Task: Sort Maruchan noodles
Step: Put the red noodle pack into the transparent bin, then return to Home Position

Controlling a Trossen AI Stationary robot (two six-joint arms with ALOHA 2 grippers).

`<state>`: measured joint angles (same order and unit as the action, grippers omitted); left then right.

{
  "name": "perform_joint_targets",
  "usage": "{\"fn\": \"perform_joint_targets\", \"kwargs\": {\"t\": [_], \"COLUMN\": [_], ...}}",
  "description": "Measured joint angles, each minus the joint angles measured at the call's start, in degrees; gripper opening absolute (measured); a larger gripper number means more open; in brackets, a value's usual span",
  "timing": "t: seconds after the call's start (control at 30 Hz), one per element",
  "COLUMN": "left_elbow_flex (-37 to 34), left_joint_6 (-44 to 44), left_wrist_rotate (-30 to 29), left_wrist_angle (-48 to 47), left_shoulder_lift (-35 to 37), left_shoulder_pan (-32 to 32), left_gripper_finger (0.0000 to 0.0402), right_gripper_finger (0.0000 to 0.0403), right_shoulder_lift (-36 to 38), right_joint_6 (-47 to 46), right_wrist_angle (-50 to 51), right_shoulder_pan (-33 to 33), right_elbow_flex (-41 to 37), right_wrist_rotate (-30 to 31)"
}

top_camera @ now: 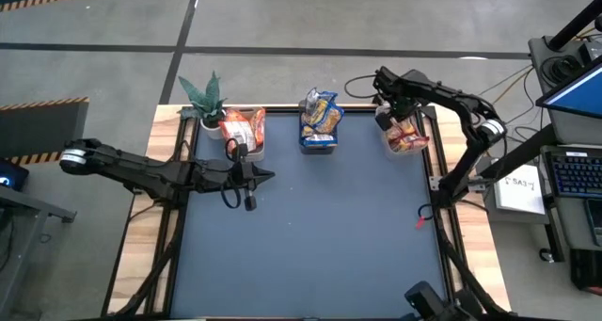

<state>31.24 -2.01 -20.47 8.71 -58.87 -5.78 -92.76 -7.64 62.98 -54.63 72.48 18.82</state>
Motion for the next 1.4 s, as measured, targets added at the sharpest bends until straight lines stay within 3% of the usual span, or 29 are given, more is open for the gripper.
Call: {"fn": "perform_joint_targets", "kwargs": {"t": [0.1, 0.23, 0.6, 0.8, 1.03, 1.4], "left_elbow_flex": [0.0, 0.0, 0.0, 0.0, 0.0, 0.0], "left_joint_6": [0.0, 0.0, 0.2, 0.2, 0.4, 1.7], "left_wrist_rotate": [0.0, 0.0, 0.0, 0.0, 0.0, 0.0], "left_wrist_angle": [0.0, 0.0, 0.0, 0.0, 0.0, -0.1], "left_shoulder_lift": [0.0, 0.0, 0.0, 0.0, 0.0, 1.6], "left_shoulder_pan": [0.0, 0.0, 0.0, 0.0, 0.0, 0.0], "left_gripper_finger": [0.0, 0.0, 0.0, 0.0, 0.0, 0.0], "right_gripper_finger": [0.0008, 0.0008, 0.0008, 0.0009, 0.0009, 0.0009], "right_shoulder_lift": [3.3, 7.7, 10.5, 12.5, 21.5, 43.2], "right_joint_6": [-1.8, -3.4, -4.4, -4.4, -5.2, 5.1], "right_wrist_angle": [2.3, 2.5, -7.7, -5.9, -6.2, -32.8], "right_shoulder_pan": [0.5, 1.0, 1.6, 1.6, 3.5, 19.2], "right_elbow_flex": [0.7, -0.9, -14.7, -12.9, -10.5, -28.3], "right_wrist_rotate": [0.1, -5.0, -5.4, -5.8, -6.0, -24.9]}}
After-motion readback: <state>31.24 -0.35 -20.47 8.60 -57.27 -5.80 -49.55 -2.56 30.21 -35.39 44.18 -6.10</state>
